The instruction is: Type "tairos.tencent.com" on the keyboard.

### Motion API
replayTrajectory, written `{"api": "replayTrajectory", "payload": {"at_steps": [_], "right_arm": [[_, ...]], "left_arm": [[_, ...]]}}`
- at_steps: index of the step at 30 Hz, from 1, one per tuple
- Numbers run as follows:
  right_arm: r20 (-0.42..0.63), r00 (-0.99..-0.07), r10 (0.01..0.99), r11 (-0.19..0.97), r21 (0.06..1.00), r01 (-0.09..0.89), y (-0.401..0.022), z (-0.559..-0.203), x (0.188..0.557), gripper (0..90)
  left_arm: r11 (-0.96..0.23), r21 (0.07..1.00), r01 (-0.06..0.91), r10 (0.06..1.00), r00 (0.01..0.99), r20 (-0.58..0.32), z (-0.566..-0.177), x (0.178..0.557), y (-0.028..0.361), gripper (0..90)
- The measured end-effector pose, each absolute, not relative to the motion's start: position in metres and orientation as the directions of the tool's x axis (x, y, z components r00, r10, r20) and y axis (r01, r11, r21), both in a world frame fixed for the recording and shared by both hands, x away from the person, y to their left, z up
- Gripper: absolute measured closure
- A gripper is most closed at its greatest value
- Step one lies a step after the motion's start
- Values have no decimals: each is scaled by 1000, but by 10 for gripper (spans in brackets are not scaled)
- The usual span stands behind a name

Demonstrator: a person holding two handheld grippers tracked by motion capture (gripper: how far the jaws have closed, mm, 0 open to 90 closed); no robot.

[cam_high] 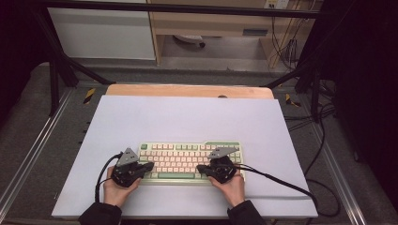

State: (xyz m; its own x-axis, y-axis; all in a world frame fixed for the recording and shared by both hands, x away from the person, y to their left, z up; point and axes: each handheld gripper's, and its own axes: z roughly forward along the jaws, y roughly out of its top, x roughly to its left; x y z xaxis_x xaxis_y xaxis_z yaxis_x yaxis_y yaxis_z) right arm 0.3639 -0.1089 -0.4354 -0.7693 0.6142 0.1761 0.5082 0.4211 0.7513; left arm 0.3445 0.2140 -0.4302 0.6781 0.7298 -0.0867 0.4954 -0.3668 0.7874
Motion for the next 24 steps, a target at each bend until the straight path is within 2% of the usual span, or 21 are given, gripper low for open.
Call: {"api": "replayTrajectory", "payload": {"at_steps": [24], "right_arm": [[161, -745, 647, 396, 764, 509, -131, -419, 363, 900]], "left_arm": [[-366, 802, 471, 715, 694, -82, -421, 343, 197, 900]]}}
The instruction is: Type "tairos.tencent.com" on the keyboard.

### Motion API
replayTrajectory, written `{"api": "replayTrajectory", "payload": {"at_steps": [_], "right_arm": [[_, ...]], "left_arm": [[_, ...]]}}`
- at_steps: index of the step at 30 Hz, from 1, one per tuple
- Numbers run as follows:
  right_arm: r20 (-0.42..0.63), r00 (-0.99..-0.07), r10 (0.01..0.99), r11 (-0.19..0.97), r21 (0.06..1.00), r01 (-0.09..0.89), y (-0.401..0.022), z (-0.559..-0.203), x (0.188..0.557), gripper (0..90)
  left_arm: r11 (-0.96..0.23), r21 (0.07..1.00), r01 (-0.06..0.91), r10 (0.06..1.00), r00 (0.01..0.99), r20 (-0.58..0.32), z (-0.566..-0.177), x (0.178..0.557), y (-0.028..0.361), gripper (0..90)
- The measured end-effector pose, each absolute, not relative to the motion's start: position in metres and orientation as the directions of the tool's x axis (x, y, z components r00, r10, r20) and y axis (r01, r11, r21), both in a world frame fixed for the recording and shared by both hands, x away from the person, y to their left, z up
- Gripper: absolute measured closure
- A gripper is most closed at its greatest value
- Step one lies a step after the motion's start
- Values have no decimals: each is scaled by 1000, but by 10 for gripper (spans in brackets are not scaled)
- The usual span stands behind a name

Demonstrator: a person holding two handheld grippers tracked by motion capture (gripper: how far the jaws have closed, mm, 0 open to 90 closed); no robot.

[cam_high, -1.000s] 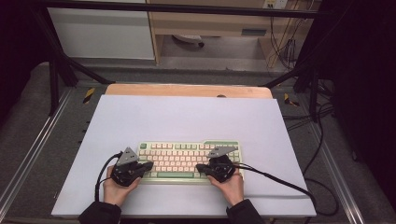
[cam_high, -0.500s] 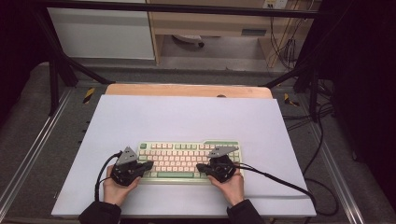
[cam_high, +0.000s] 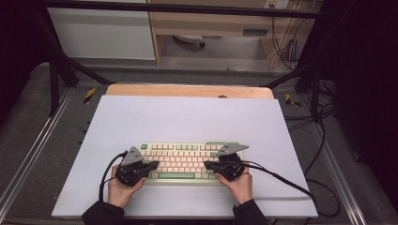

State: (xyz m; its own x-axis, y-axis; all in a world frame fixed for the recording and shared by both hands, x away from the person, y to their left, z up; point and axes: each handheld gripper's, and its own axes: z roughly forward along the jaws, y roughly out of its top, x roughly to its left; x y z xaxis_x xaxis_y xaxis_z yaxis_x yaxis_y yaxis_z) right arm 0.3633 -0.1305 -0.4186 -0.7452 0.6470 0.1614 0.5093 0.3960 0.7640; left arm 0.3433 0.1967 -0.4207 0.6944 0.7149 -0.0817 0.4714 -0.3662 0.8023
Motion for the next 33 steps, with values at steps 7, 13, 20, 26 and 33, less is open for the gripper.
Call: {"api": "replayTrajectory", "payload": {"at_steps": [7, 13, 20, 26, 33], "right_arm": [[166, -735, 658, 388, 762, 519, -139, -419, 364, 900], [164, -735, 657, 391, 760, 519, -140, -420, 364, 900], [164, -737, 656, 389, 763, 516, -140, -420, 364, 900], [165, -735, 658, 388, 762, 518, -140, -419, 364, 900], [163, -736, 657, 389, 763, 516, -140, -419, 364, 900]], "left_arm": [[-375, 798, 473, 709, 701, -82, -423, 344, 185, 900], [-382, 791, 478, 706, 703, -84, -426, 345, 178, 900], [-391, 783, 483, 703, 706, -84, -430, 347, 174, 900], [-400, 779, 482, 699, 711, -81, -432, 347, 172, 900], [-411, 777, 478, 698, 713, -70, -436, 347, 171, 900]]}}
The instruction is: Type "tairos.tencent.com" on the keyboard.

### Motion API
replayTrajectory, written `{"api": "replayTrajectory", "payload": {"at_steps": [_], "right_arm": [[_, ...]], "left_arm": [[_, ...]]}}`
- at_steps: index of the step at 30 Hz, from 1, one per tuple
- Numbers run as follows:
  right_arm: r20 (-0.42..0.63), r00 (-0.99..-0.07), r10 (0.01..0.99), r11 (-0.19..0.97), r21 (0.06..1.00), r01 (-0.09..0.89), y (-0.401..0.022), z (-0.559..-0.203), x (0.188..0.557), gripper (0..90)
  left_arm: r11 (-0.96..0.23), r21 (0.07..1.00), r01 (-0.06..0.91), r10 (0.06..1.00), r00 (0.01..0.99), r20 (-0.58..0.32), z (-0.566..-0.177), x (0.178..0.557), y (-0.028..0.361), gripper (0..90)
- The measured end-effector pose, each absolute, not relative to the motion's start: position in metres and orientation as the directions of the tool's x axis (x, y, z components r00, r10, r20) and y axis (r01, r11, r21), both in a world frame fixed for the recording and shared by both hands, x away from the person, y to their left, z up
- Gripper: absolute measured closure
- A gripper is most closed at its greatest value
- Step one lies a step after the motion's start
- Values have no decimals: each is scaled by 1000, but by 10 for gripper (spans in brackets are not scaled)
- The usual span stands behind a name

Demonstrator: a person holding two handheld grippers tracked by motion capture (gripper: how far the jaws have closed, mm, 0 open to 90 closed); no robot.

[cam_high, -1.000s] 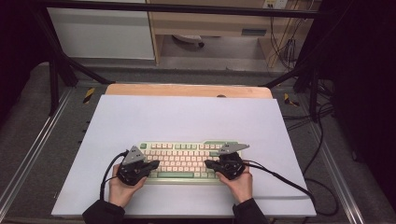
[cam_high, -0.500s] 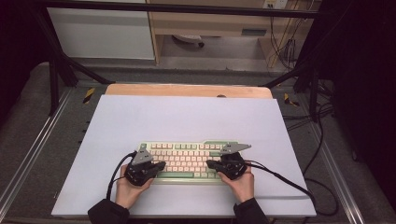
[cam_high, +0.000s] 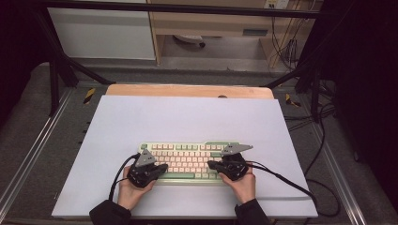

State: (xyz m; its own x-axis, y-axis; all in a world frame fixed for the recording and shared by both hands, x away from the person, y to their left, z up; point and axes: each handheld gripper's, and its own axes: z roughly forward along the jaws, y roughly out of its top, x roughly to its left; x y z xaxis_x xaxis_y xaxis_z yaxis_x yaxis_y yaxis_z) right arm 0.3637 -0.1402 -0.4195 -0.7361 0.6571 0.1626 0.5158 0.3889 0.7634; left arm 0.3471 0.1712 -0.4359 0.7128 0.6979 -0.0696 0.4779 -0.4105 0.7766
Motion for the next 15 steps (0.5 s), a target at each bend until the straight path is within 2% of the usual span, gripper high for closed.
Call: {"api": "replayTrajectory", "payload": {"at_steps": [15], "right_arm": [[162, -736, 657, 389, 763, 516, -140, -419, 364, 900]], "left_arm": [[-403, 789, 464, 689, 721, -73, -433, 345, 175, 900]]}}
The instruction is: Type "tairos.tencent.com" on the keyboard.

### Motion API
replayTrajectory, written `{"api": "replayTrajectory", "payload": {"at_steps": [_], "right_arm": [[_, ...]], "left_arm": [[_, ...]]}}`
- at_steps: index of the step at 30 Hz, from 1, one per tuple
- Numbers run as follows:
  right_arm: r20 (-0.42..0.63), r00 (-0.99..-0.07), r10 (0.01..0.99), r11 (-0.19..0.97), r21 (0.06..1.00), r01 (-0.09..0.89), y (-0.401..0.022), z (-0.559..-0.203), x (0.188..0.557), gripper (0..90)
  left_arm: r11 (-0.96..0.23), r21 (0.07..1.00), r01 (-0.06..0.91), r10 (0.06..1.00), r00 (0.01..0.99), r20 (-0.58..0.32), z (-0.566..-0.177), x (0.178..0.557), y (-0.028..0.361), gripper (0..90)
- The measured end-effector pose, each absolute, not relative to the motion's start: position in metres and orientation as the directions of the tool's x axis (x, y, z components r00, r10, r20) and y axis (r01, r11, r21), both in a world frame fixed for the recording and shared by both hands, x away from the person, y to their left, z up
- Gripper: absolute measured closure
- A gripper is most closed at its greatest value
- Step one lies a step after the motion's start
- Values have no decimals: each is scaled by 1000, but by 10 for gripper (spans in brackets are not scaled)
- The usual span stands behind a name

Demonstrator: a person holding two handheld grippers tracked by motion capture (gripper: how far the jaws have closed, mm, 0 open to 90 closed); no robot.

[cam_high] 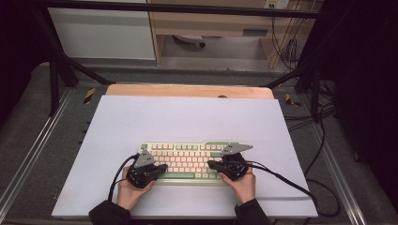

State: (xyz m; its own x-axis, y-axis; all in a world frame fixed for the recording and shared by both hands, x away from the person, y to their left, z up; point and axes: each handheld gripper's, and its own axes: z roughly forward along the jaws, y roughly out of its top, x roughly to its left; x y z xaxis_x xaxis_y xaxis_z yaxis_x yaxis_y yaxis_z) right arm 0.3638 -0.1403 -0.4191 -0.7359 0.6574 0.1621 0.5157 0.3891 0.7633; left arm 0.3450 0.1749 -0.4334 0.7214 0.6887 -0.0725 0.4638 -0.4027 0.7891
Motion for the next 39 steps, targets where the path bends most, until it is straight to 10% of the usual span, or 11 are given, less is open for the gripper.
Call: {"api": "replayTrajectory", "payload": {"at_steps": [39], "right_arm": [[185, -745, 641, 369, 777, 511, -110, -414, 374, 900]], "left_arm": [[-355, 811, 466, 705, 703, -96, -422, 341, 210, 900]]}}
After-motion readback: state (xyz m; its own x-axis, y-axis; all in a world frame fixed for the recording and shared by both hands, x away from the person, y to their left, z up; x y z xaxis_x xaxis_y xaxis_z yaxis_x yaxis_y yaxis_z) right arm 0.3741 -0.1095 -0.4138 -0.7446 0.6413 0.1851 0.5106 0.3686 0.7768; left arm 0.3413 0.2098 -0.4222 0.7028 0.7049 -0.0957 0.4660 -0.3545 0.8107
